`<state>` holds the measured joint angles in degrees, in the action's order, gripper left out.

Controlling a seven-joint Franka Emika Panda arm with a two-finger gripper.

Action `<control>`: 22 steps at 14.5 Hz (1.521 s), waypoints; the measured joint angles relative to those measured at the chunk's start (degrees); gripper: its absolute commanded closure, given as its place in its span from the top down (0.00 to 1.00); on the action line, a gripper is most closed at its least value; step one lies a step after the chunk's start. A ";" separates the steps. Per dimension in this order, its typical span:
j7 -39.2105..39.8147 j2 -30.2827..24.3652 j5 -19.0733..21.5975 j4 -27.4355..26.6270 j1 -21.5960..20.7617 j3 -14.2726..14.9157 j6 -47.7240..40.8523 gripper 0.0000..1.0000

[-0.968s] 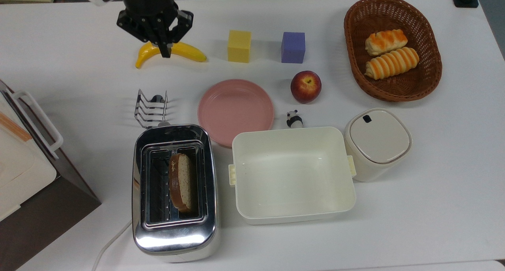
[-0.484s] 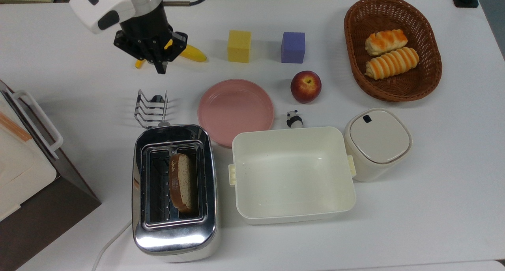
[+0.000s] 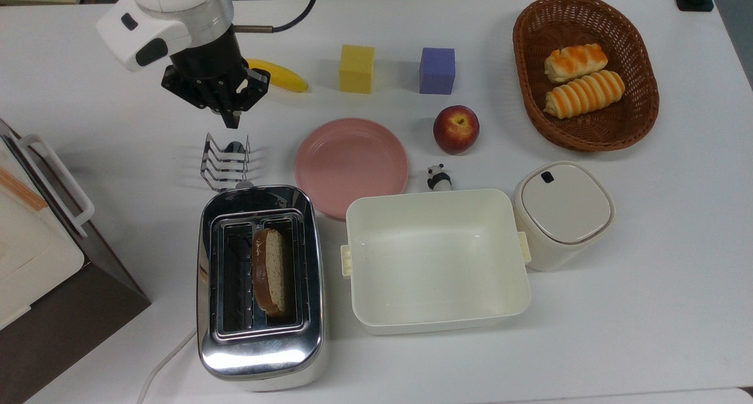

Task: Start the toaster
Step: 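Lower the gripper beside the toaster down onto the lever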

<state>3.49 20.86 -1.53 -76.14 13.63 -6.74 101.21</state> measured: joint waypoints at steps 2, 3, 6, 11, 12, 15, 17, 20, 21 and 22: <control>0.03 1.18 -0.15 -0.01 0.37 0.01 0.67 0.00; 0.06 1.82 -0.35 -0.01 0.48 0.01 0.92 0.00; 0.06 3.42 -1.24 0.01 0.66 0.05 2.88 0.00; 0.07 4.11 -1.94 0.04 0.81 0.06 3.05 0.00; 0.10 4.13 -1.95 0.04 0.81 0.06 3.05 0.00; 0.31 4.81 -1.95 0.04 0.74 0.05 5.29 0.00; 0.43 5.67 -2.14 0.04 0.46 0.03 7.14 0.00; 0.45 6.07 -3.16 0.06 0.15 -0.43 7.75 0.00; 0.45 6.07 -3.17 0.11 -0.09 -0.51 7.76 0.00; 0.45 6.07 -3.17 0.14 -0.31 -0.52 7.76 0.00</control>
<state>3.95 26.94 -4.70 -76.00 13.32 -7.25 108.97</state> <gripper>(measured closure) 0.991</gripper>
